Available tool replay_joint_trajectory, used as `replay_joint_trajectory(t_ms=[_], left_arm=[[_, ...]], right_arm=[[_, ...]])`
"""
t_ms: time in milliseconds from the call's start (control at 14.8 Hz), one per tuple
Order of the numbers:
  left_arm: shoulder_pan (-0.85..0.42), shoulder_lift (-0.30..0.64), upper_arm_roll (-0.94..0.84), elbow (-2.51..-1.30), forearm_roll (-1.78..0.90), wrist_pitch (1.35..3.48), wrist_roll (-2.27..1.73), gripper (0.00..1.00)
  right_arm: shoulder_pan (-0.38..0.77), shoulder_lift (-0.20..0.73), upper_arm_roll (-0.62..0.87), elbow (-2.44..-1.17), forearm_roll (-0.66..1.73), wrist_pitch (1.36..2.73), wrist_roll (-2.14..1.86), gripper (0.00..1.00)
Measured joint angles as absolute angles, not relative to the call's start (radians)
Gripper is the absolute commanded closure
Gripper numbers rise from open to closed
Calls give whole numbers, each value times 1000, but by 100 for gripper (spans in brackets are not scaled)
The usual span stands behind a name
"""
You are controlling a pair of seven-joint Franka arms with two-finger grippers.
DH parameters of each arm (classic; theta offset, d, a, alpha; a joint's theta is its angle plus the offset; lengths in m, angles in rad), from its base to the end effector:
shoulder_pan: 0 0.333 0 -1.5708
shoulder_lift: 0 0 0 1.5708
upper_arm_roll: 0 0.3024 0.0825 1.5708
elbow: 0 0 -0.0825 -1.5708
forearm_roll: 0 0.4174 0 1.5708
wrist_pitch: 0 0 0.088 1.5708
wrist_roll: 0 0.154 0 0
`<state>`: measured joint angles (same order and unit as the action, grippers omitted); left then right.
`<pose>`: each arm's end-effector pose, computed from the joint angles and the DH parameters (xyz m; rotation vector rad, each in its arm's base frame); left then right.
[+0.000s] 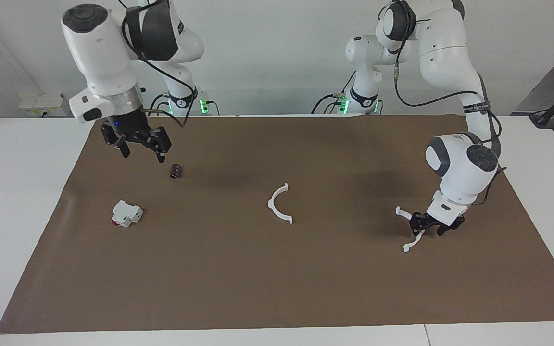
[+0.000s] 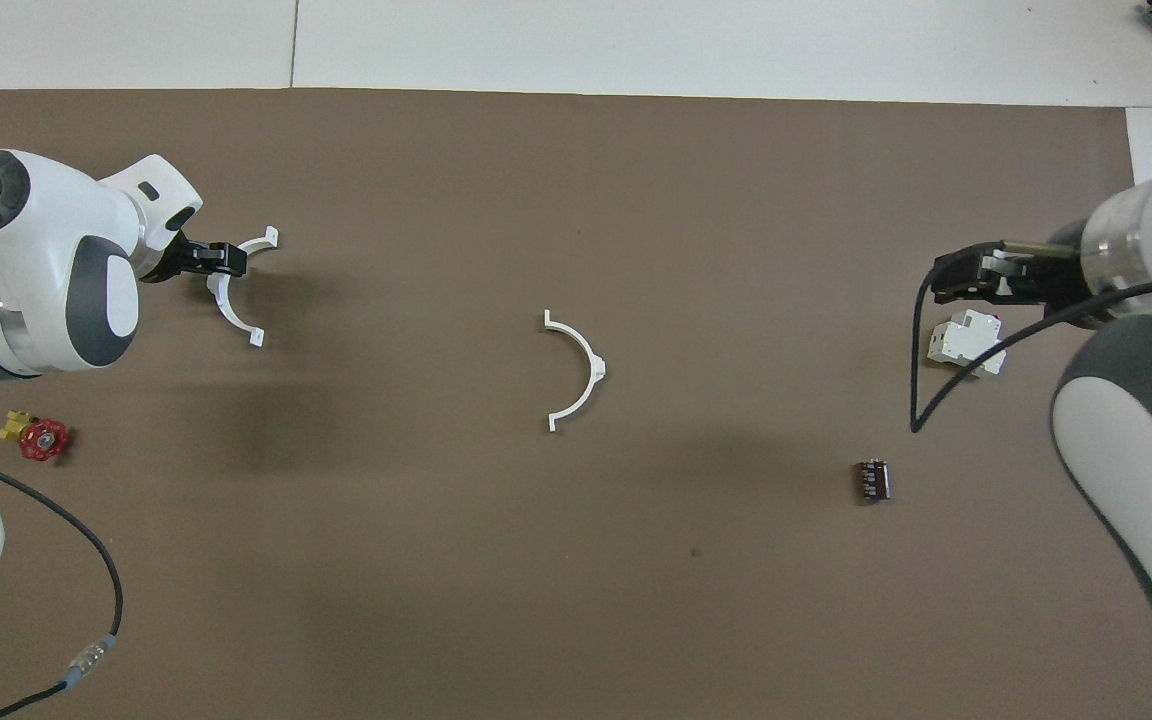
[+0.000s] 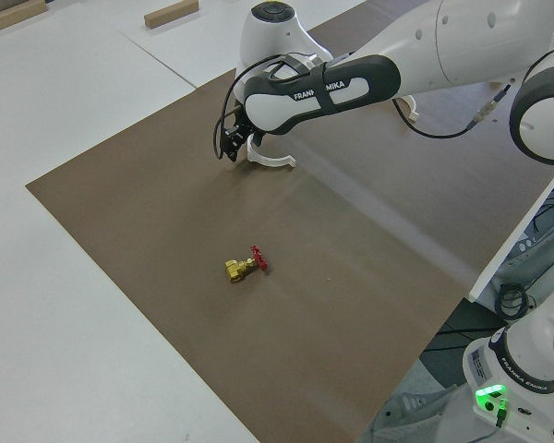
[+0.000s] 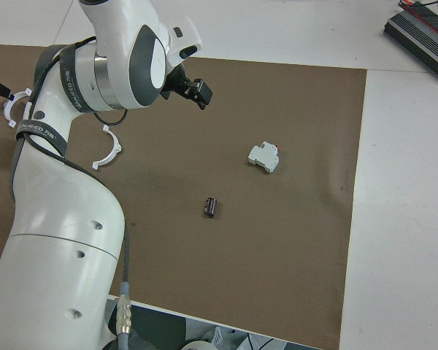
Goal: Assemble drain pipe with both arms
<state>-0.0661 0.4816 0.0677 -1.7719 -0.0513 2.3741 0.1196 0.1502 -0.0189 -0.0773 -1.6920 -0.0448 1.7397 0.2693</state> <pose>0.6951 -0.0030 0.2219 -3.1319 0.1455 -0.1918 0.5974 0.0372 0.5286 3.0945 -0.2954 0.1133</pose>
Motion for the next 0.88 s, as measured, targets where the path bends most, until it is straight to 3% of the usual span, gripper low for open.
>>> replay_joint_trajectory(t_ms=[68,203,271,339,406,880], left_arm=[[-66,481,68,-1782,-54,2379,120,33],[-66,481,68,-1788,-57,2380,119,51],[-66,480,68,-1788,-58,2380,119,69],[-66,479,68,-1788,-59,2380,118,95],[-66,476,67,-1788,-61,2380,115,100],[-108,446,63,-1788,-62,2331,59,100]], right_arm=[[131,-37,-78,-1674,-44,1699,223,0],[113,-56,-96,-1621,-44,1611,155,0],[112,-58,-111,-1597,-44,1573,140,0],[112,-58,-124,-1582,-43,1551,130,0],[112,-58,-130,-1578,-42,1545,127,0],[118,-50,-127,-1578,-42,1544,126,0]])
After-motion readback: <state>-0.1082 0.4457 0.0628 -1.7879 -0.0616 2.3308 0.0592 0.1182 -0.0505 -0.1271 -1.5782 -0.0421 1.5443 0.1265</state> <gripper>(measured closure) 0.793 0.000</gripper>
